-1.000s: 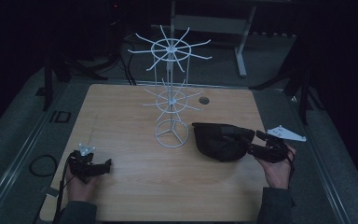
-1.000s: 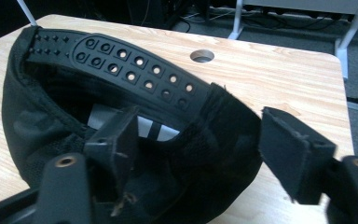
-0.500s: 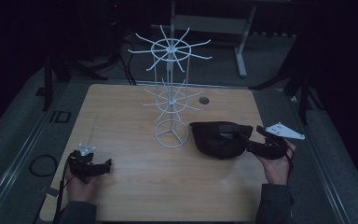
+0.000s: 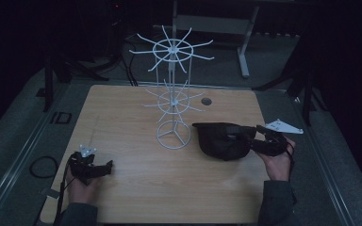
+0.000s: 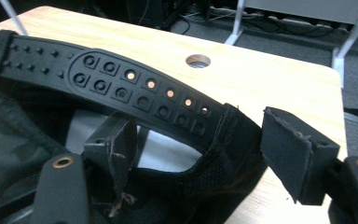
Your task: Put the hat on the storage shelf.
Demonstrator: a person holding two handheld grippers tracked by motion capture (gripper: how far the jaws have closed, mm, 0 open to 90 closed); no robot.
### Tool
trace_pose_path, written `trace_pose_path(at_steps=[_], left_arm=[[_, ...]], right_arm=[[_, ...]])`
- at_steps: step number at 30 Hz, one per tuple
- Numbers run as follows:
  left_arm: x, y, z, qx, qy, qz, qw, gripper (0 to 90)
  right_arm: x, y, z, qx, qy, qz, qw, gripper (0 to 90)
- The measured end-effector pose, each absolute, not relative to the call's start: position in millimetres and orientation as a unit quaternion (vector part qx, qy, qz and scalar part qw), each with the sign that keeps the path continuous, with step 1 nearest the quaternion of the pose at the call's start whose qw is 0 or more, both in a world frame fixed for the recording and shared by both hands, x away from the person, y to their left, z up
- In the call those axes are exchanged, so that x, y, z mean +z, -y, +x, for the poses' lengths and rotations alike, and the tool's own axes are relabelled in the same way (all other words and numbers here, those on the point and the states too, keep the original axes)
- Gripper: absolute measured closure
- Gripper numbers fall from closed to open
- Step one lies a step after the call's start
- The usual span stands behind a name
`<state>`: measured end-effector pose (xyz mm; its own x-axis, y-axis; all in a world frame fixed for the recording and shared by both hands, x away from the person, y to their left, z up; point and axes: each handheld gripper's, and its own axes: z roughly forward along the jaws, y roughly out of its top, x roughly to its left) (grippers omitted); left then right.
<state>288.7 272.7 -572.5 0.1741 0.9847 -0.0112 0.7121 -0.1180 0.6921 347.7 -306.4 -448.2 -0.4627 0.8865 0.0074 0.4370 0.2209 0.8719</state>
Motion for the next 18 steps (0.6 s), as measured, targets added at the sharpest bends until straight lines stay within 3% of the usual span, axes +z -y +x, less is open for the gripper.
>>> trace_pose_path(at_steps=[9,14,18], left_arm=[[-572,-273,289,0.236,-0.598,0.710,0.288,3.0],[-572,-273,289,0.236,-0.598,0.709,0.289,3.0],[-572,-273,289,0.236,-0.598,0.710,0.288,3.0]], right_arm=[[-449,314,363,0.429,-0.745,0.433,0.272,23.8],[-453,310,363,0.424,-0.753,0.428,0.265,49.1],[-451,305,356,0.415,-0.754,0.421,0.286,60.4]])
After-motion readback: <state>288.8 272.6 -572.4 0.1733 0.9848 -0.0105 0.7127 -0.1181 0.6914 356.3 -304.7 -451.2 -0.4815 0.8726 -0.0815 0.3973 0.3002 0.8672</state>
